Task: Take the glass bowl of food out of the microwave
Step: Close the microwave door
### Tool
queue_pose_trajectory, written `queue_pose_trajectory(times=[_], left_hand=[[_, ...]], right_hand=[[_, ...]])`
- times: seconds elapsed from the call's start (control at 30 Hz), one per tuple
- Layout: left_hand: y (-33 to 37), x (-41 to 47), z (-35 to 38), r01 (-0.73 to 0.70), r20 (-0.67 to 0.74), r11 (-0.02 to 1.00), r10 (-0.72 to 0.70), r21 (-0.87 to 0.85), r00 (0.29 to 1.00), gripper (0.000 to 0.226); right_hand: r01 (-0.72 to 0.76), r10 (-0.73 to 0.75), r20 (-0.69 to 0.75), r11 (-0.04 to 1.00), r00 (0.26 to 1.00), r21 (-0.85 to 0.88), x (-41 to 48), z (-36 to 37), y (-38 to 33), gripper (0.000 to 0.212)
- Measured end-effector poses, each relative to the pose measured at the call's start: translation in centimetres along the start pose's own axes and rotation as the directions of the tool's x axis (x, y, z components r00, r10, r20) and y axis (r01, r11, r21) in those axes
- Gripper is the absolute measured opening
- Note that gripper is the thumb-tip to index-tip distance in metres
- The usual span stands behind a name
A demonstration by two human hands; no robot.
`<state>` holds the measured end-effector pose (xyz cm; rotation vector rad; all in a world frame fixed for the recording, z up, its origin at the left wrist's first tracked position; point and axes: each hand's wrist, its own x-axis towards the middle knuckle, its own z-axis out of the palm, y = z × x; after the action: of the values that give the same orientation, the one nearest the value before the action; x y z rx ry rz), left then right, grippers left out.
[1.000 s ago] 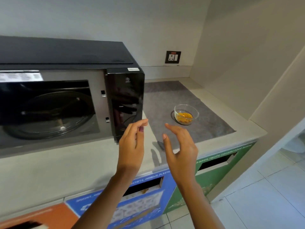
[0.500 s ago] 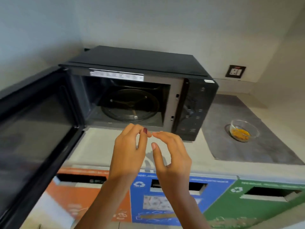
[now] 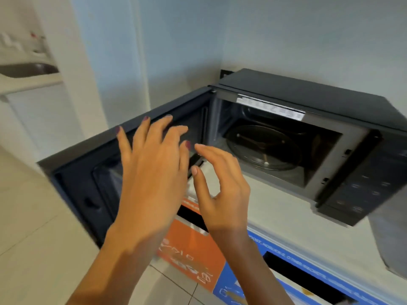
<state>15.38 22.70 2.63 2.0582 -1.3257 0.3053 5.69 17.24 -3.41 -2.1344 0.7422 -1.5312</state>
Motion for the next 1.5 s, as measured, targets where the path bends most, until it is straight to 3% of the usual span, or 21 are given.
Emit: queue_pose_trajectory(times=[0.23,0.4,0.53,0.7,0.9,1.03,1.13,1.23,1.33,1.43,1.5], left_hand=[[-2.6,0.0,-2.7,0.230,0.037,0.944,-0.245,0.239,0.969,0.051],[-3.7,-0.4,-3.4,0.224,-0.025,0.941,-0.225,0.254,0.974,0.051],[-4.5,0.0,-4.8,0.224,-0.020,0.971,-0.223,0.089,0.975,0.035],[-3.7,-0.7,-5.7,0.204,0.084,0.964,-0.192,-0.172,0.978,0.026],[-2.1,-0.2,-3.8,0.186,0.255,0.856,-0.067,-0.483,0.965,0.019],[-0.1,0.6,-0.9,0.139,0.321,0.793,0.074,-0.593,0.944,0.023],[1.4,0.7,1.6,-0.005,0.276,0.853,0.175,-0.523,0.945,0.039],[3.3,1.0,3.9,-0.184,0.215,0.889,0.294,-0.419,0.931,0.052],[5.3,1.7,6.0,-0.253,0.195,0.862,0.366,-0.439,0.910,0.055],[7.0,2.4,8.1,-0.238,0.172,0.812,0.379,-0.533,0.909,0.055],[8.1,3.0,9.7,-0.284,0.129,0.821,0.393,-0.496,0.910,0.055]], right_hand=[[-0.044,0.029,0.271,0.998,0.962,0.048,1.8,3.4,-3.1,0.047],[-0.170,0.135,0.381,0.984,0.915,0.058,3.4,4.7,-4.4,0.053],[-0.222,0.171,0.381,0.970,0.909,0.095,3.9,4.4,-4.5,0.045],[-0.228,0.190,0.348,0.971,0.918,0.073,4.4,3.2,-3.6,0.032],[-0.285,0.229,0.449,0.957,0.864,0.061,5.6,-2.1,-2.3,0.023],[-0.352,0.281,0.548,0.935,0.788,0.028,5.9,-6.7,-1.6,0.033],[-0.400,0.362,0.572,0.914,0.736,-0.064,5.6,-10.1,-2.0,0.049],[-0.382,0.419,0.538,0.905,0.732,-0.186,5.2,-12.9,-2.3,0.055],[-0.342,0.477,0.383,0.864,0.791,-0.368,4.8,-15.0,-2.2,0.048],[-0.308,0.487,0.149,0.730,0.861,-0.610,4.6,-16.0,-2.1,0.046],[-0.310,0.482,0.034,0.614,0.875,-0.725,4.5,-16.2,-1.7,0.045]])
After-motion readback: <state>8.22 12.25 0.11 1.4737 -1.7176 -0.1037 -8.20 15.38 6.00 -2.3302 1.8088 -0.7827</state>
